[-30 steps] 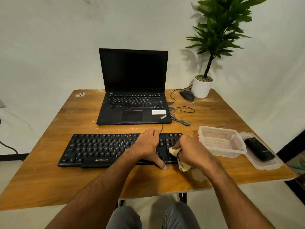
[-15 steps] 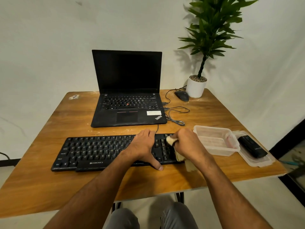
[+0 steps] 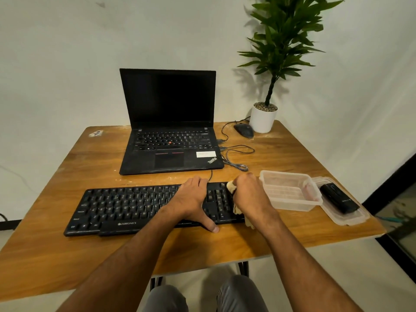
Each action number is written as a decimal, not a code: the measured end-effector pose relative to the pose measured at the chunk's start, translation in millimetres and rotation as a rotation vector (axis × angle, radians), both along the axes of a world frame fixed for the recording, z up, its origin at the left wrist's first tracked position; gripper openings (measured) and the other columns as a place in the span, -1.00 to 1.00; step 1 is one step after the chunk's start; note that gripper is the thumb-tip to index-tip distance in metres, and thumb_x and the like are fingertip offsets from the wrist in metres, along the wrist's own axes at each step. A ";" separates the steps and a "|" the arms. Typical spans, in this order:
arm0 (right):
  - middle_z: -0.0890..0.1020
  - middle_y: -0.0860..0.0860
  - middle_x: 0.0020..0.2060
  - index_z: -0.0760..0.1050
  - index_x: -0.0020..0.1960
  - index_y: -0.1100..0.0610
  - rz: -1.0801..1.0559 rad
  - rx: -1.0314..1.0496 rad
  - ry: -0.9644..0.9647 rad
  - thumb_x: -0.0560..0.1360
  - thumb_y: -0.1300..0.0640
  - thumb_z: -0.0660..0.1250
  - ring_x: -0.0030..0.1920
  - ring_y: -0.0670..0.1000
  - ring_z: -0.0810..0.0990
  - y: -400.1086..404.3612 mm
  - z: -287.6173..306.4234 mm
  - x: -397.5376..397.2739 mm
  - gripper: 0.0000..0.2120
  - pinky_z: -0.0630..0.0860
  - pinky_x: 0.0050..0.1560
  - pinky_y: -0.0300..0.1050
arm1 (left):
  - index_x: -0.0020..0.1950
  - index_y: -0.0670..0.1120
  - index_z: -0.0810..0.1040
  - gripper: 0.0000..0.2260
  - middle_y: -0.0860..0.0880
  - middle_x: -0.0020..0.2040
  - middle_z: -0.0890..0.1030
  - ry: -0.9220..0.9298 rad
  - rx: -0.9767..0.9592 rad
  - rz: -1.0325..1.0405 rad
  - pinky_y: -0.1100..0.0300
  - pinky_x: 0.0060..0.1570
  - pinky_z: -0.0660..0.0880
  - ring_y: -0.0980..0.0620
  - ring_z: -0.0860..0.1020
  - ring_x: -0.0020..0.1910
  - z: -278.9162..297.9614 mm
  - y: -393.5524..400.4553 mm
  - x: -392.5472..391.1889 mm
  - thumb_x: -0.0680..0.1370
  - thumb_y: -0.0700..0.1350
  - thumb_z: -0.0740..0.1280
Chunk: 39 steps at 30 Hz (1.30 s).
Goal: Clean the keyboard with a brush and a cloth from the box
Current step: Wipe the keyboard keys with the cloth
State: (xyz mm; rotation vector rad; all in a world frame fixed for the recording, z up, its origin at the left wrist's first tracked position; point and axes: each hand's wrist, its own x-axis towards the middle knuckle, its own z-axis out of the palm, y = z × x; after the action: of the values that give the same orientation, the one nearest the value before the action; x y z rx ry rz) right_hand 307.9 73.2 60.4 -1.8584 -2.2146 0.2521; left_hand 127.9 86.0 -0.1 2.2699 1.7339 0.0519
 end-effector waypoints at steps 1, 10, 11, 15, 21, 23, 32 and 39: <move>0.65 0.14 0.00 0.63 0.01 0.20 0.004 -0.002 -0.028 0.54 0.31 0.35 -0.12 0.10 0.61 0.1 -1.5 -3.9 -0.89 0.62 -0.11 -0.03 | 0.60 -0.10 0.19 0.24 -0.04 0.44 0.32 0.001 0.002 -0.002 0.08 0.50 0.28 -0.02 0.31 0.40 0.2 -0.7 -0.1 0.12 0.44 0.62; 0.65 0.08 0.02 0.62 0.09 0.18 0.078 -0.143 -0.109 0.51 0.29 0.40 -0.01 0.07 0.63 -19.1 4.7 16.8 -0.83 0.57 -0.07 -0.12 | 0.58 -0.08 0.21 0.22 -0.02 0.42 0.33 -0.013 -0.004 0.011 0.06 0.48 0.31 0.00 0.31 0.37 -1.8 2.2 -0.5 0.10 0.45 0.62; 0.66 0.08 -0.01 0.65 0.08 0.18 0.046 -0.104 -0.064 0.51 0.31 0.39 -0.05 0.07 0.63 -12.7 4.6 15.0 -0.83 0.60 -0.06 -0.10 | 0.58 -0.08 0.21 0.23 -0.03 0.42 0.32 -0.010 -0.007 0.011 0.05 0.48 0.31 0.00 0.31 0.37 -1.5 2.2 -0.3 0.10 0.45 0.62; 0.65 0.12 0.00 0.63 0.07 0.19 0.022 0.004 -0.009 0.55 0.27 0.37 -0.06 0.08 0.63 4.3 1.6 -6.3 -0.88 0.62 -0.07 -0.06 | 0.61 -0.10 0.17 0.26 -0.04 0.46 0.31 0.002 -0.013 0.012 0.04 0.51 0.29 -0.03 0.30 0.41 0.6 -0.5 -0.1 0.12 0.45 0.62; 0.65 0.12 0.04 0.61 0.06 0.20 0.074 -0.125 -0.102 0.56 0.27 0.36 -0.08 0.03 0.60 -25.7 0.6 2.6 -0.89 0.60 -0.05 -0.13 | 0.59 -0.08 0.21 0.23 -0.04 0.43 0.33 -0.018 -0.015 0.015 0.03 0.50 0.30 -0.01 0.32 0.39 0.4 -0.4 -0.4 0.11 0.44 0.63; 0.65 0.08 0.08 0.61 0.13 0.17 0.105 -0.203 -0.107 0.57 0.25 0.34 -0.05 -0.01 0.60 -42.5 1.1 17.7 -0.84 0.57 -0.08 -0.20 | 0.58 -0.08 0.21 0.23 -0.04 0.43 0.33 -0.020 -0.023 0.019 0.03 0.50 0.31 -0.02 0.32 0.38 0.0 0.5 -0.1 0.11 0.43 0.63; 0.68 0.10 -0.04 0.66 0.04 0.18 -0.040 0.008 0.044 0.53 0.29 0.38 -0.12 0.03 0.62 -0.7 -0.5 1.1 -0.87 0.64 -0.05 -0.06 | 0.60 -0.11 0.20 0.23 -0.06 0.45 0.33 -0.026 -0.009 0.019 0.03 0.50 0.31 -0.03 0.32 0.40 0.9 -2.0 0.1 0.12 0.42 0.64; 0.64 0.09 0.04 0.62 0.10 0.18 0.067 -0.135 -0.088 0.56 0.26 0.37 -0.10 -0.01 0.57 -39.2 -8.4 13.4 -0.87 0.54 -0.12 -0.22 | 0.60 -0.12 0.21 0.23 -0.05 0.45 0.34 -0.032 0.007 0.012 0.06 0.51 0.29 -0.03 0.32 0.41 -0.2 -1.8 -0.8 0.12 0.42 0.63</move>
State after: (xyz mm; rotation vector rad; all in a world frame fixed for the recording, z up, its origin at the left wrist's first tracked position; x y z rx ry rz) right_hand 321.4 34.0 52.0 -1.8997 -2.3758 0.3455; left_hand 127.1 84.3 -0.3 2.2508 1.7344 0.0971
